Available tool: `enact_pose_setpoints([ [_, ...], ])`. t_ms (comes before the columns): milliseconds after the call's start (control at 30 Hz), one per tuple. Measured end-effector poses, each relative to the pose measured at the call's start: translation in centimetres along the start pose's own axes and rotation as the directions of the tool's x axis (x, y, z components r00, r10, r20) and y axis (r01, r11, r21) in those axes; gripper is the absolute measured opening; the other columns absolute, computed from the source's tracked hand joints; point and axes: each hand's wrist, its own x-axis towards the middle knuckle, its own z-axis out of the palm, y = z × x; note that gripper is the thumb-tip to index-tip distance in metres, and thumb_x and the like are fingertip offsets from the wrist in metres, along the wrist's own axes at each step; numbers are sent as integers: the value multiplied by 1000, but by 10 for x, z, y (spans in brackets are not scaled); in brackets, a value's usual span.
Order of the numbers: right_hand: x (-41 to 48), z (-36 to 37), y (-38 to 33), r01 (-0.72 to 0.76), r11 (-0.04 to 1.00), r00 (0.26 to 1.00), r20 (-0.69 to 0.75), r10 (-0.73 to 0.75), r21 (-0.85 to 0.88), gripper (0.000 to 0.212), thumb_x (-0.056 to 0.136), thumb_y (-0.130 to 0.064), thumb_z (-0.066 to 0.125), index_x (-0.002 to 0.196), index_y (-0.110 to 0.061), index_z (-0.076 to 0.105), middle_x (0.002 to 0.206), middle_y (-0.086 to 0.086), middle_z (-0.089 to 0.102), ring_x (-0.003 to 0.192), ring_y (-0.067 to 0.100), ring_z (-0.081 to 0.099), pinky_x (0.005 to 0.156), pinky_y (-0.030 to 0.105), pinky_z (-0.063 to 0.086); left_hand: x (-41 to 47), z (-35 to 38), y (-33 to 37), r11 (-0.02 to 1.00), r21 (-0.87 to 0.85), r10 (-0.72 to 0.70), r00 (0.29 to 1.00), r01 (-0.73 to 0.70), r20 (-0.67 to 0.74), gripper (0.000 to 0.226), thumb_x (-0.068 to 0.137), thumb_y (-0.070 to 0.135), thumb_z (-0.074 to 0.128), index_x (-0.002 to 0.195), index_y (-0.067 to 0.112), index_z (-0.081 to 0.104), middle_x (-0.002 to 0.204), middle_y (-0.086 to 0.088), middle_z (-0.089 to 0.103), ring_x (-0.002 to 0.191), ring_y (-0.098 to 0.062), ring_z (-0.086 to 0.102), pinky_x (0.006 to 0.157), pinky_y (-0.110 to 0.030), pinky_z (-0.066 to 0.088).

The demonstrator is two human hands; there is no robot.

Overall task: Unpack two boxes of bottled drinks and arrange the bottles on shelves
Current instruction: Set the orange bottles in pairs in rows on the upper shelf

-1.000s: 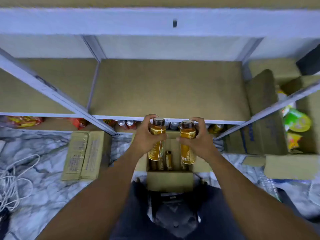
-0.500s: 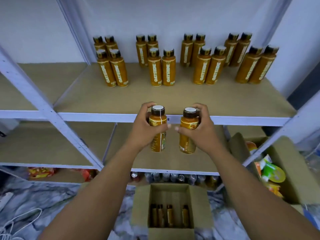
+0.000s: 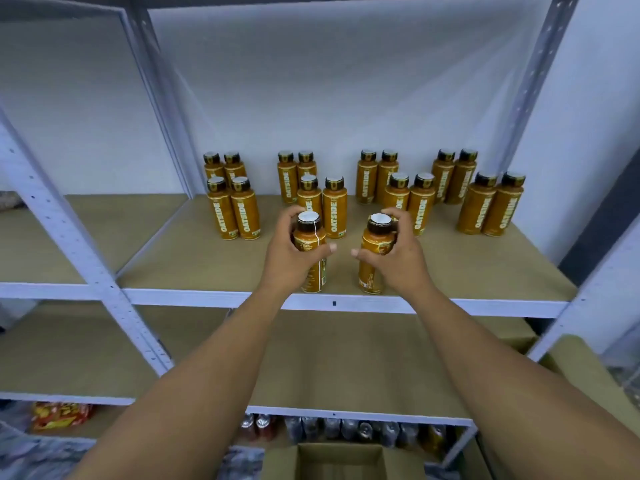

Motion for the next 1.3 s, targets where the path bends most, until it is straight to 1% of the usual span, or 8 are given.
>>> enact_pose_setpoints([
  [233,13,2,20,-88,995,996,-12,89,55,92,67,-31,95,136,-44,36,134,-13,54,124,11,53,101,30,48,12,11,-14,999,21,-30,1000,30,6,84,72,24,93,137,38,43,127,28,56,121,0,56,104,-32,51],
  [533,25,12,39,-189,978,982,-3,190,91,98,67,-38,95,142,-39,32,135,-11,54,125,11,53,101,31,50,28,23,-29,989,-26,-147,989,147,16,104,67,31,95,147,35,29,149,2,53,133,-15,53,108,-40,50],
  [600,29,13,42,-211,973,977,13,211,89,100,67,-39,94,145,-38,31,143,-7,53,128,12,51,103,34,50,29,24,-34,986,-16,-163,986,164,32,106,65,35,95,147,36,28,150,1,52,135,-17,53,108,-42,50],
  [700,30,16,48,-227,969,974,23,226,101,100,66,-41,94,144,-40,31,146,-6,52,132,16,52,106,40,51,27,26,-39,989,14,-150,988,149,35,102,65,35,95,142,40,28,150,5,50,130,-10,50,103,-29,48],
  [800,26,18,54,-245,965,970,38,242,100,102,66,-42,94,146,-37,30,139,-13,52,128,13,52,104,36,51,25,27,-44,989,33,-143,989,142,31,107,65,34,96,147,35,28,149,7,49,126,-5,47,96,-21,44],
  [1000,25,19,56,-248,961,969,42,245,119,102,66,-43,94,145,-38,30,136,-14,52,123,9,51,100,29,49,28,30,-49,988,47,-150,988,148,35,111,65,37,96,149,36,23,152,7,46,131,-7,45,100,-25,44],
  [1133,20,18,53,-240,957,970,-5,244,162,89,69,-39,93,133,-44,30,125,-20,52,118,6,54,91,21,47,23,28,-55,994,17,-107,994,107,21,91,78,30,89,143,38,27,141,13,48,125,-6,53,96,-22,47],
  [1300,17,19,58,-215,966,972,-60,226,143,74,75,-29,90,126,-33,36,128,-6,61,117,10,60,92,24,52,22,28,-63,996,54,-69,998,68,11,70,86,11,79,131,33,31,130,7,59,120,-6,59,91,-19,49],
])
